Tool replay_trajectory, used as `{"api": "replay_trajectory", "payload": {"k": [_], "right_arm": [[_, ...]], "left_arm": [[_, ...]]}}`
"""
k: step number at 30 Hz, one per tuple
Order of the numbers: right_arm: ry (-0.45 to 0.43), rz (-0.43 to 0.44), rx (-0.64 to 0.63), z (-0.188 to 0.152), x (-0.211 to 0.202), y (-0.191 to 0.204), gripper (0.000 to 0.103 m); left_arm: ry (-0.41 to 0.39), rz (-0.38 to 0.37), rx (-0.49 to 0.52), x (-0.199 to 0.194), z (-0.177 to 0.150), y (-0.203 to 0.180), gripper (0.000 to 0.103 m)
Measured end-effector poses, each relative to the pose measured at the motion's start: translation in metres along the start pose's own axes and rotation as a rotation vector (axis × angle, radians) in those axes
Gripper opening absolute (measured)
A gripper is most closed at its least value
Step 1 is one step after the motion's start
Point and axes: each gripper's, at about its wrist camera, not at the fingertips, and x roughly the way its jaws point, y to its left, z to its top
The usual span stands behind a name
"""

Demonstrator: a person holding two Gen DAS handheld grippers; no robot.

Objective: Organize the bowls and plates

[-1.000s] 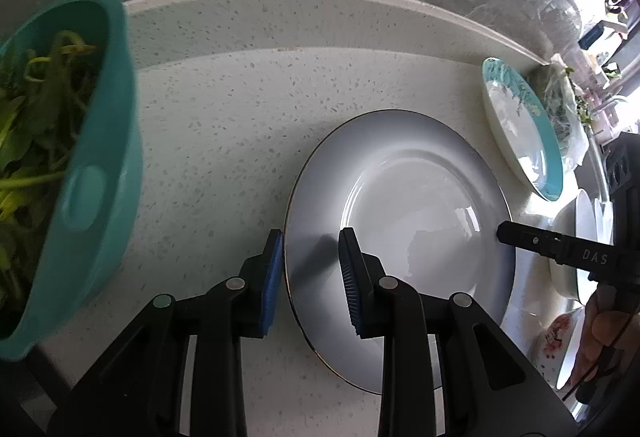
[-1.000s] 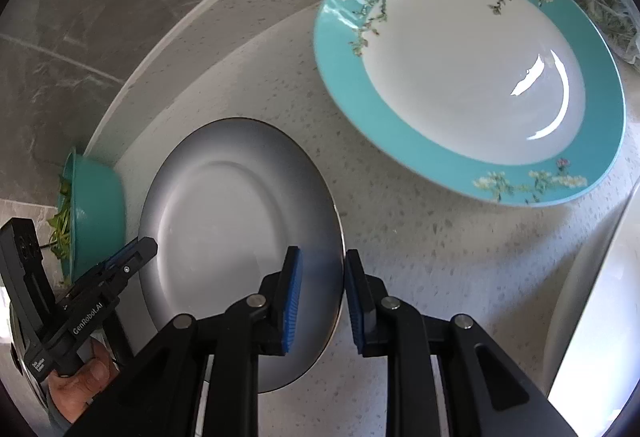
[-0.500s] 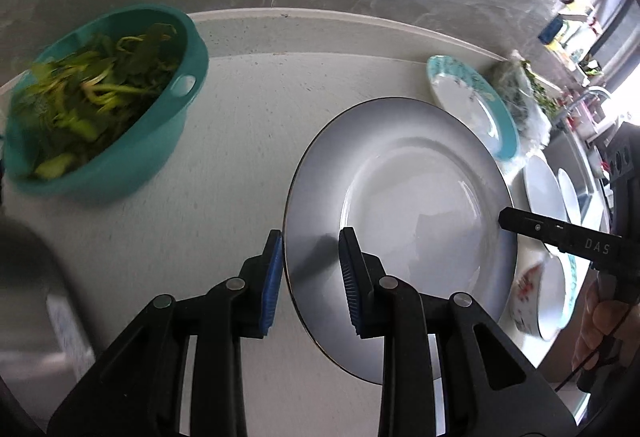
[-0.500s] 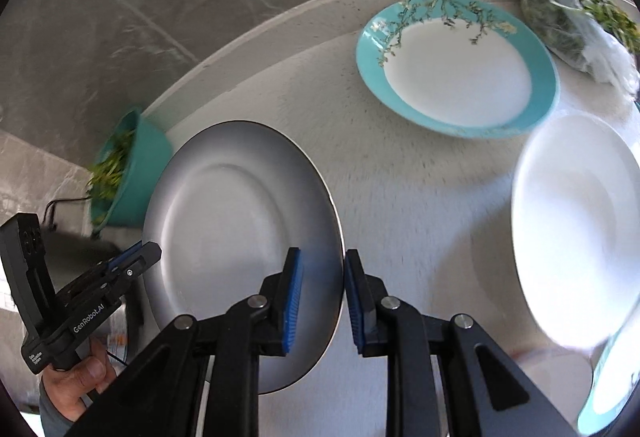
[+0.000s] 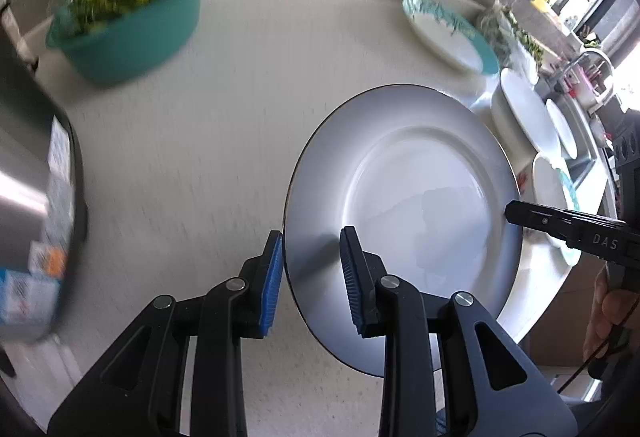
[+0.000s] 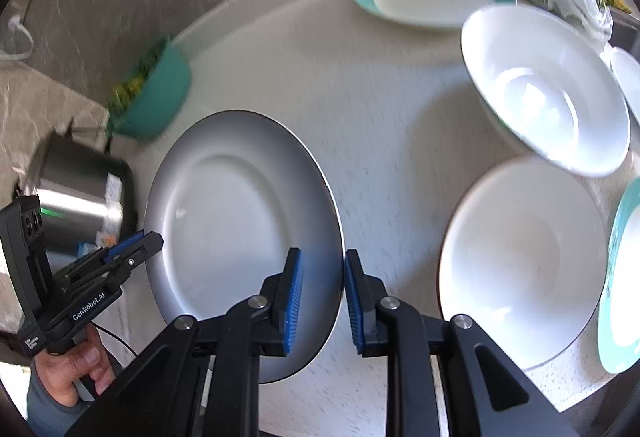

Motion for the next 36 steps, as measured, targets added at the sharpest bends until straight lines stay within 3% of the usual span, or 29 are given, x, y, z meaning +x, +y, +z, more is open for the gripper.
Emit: {"api": "replay_trajectory", "payload": {"k": [8, 14, 22, 29, 31, 33, 35, 36], "right_arm": [[0.047, -0.014, -0.017, -0.024, 0.02, -0.012, 0.023], [0.06, -0.027, -0.026, -0.03, 0.027, -0.014, 0.023], [0.063, -0.046, -0.049, -0.032, 0.036, -0.007, 0.024], [0.068, -0.084, -0.097, -0.033, 0.039, 0.003, 0.036], [0.062, -0.074, -0.085, -0.032, 0.036, 0.007, 0.046], [0.034, -0.074, -0.102, -0.031, 0.027, 0.013, 0.056], [0.004, -0.076, -0.112, -0.028, 0.014, 0.019, 0.065], [-0.007, -0.07, -0.112, -0.027, 0.009, 0.021, 0.067]], "left_arm": [[0.019, 0.028, 0.004, 0.022, -0.029, -0.005, 0.027], [0.038, 0.033, 0.002, 0.054, -0.023, -0.014, 0.027], [0.034, 0.056, 0.016, 0.06, -0.023, -0.012, 0.028], [0.027, 0.061, 0.019, 0.06, -0.016, -0.013, 0.029], [0.011, 0.08, 0.044, 0.053, -0.01, -0.016, 0.037], [-0.023, 0.09, 0.061, 0.044, -0.004, -0.021, 0.073], [-0.063, 0.093, 0.081, 0.031, 0.004, -0.028, 0.076], [-0.073, 0.093, 0.087, 0.026, 0.008, -0.032, 0.083]]}}
